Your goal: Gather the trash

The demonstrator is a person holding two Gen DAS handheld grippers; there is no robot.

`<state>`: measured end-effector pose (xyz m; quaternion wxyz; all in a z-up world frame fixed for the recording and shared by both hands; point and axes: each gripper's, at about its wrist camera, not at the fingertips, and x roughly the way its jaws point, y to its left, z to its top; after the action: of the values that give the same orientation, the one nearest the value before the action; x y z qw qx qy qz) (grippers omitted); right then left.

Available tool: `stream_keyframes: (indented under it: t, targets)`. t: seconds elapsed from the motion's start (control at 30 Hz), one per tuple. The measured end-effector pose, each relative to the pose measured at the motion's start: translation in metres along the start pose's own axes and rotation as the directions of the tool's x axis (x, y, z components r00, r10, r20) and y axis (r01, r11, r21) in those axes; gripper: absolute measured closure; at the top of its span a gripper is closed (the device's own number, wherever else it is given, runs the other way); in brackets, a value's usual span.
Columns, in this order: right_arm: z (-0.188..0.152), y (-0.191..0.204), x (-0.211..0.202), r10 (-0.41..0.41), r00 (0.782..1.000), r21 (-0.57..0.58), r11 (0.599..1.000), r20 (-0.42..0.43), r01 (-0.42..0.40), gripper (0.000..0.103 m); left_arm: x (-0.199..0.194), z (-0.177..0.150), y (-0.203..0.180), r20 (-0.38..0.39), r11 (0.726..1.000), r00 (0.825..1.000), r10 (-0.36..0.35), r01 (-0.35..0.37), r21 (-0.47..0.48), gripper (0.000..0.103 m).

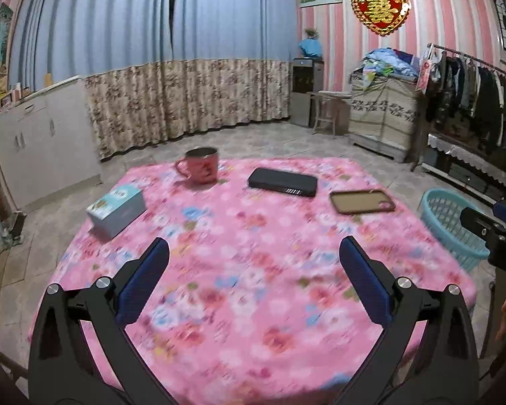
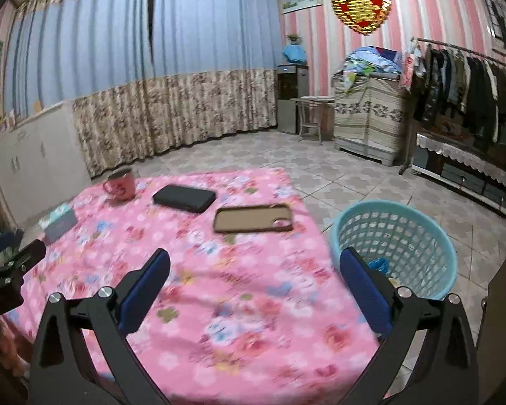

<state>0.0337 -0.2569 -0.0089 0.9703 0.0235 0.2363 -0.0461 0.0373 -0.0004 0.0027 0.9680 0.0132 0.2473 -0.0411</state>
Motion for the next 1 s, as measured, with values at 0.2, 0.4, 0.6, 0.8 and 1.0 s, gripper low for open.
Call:
stream_keyframes:
  t: [0.2, 0.4, 0.6, 0.8, 1.0]
  targets:
    - [-0.023, 0.028, -0.007, -0.018, 0.999, -0.076, 0.997, 0.040, 0.021, 0.005, 0.005, -0.029, 0.007, -0.037, 1.000, 0.999, 0.017, -0.017, -0.002, 0.005]
    - [-0.032, 0.032, -0.003, -0.018, 0.999, -0.083, 0.996, 0.027, 0.020, 0.005, 0.009, -0.037, -0.002, -0.021, 0.999, 0.999, 0.025, -0.025, 0.027, 0.005]
    - [-0.036, 0.033, 0.000, -0.017, 1.000, -0.082, 0.997, 0.010, 0.018, 0.005, 0.009, -0.038, -0.006, -0.017, 0.999, 0.999, 0.031, -0.030, 0.029, 0.005]
    - [-0.038, 0.034, 0.003, -0.012, 1.000, -0.079, 0.997, 0.003, 0.012, 0.005, 0.011, -0.038, -0.003, -0.014, 0.999, 0.999, 0.038, -0.038, 0.006, 0.005]
    - [-0.040, 0.034, 0.004, -0.024, 1.000, -0.079, 0.997, 0.002, 0.024, 0.005, 0.012, -0.038, -0.003, -0.010, 0.999, 0.999, 0.038, -0.038, 0.012, 0.005]
